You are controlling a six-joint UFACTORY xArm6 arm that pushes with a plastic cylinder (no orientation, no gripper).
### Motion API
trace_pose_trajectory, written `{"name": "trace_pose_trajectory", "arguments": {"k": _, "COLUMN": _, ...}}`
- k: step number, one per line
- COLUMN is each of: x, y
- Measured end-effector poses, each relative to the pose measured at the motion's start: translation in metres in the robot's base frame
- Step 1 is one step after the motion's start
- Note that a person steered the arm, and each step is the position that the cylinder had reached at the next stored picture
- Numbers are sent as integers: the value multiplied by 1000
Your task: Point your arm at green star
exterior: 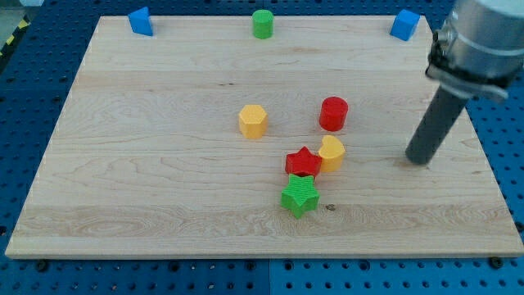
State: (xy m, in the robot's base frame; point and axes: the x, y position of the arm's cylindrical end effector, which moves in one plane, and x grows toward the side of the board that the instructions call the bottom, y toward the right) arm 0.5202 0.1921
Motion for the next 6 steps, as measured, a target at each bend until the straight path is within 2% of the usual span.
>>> {"name": "trace_pose_trajectory", "arguments": {"k": 1, "x": 32, "y": -31}}
{"name": "trace_pose_trajectory", "arguments": {"k": 2, "x": 32, "y": -46}}
{"name": "trace_pose_trajectory", "arguments": {"k": 3, "x": 32, "y": -97}}
{"name": "trace_pose_trajectory", "arguments": {"k": 6, "x": 17, "y": -136}}
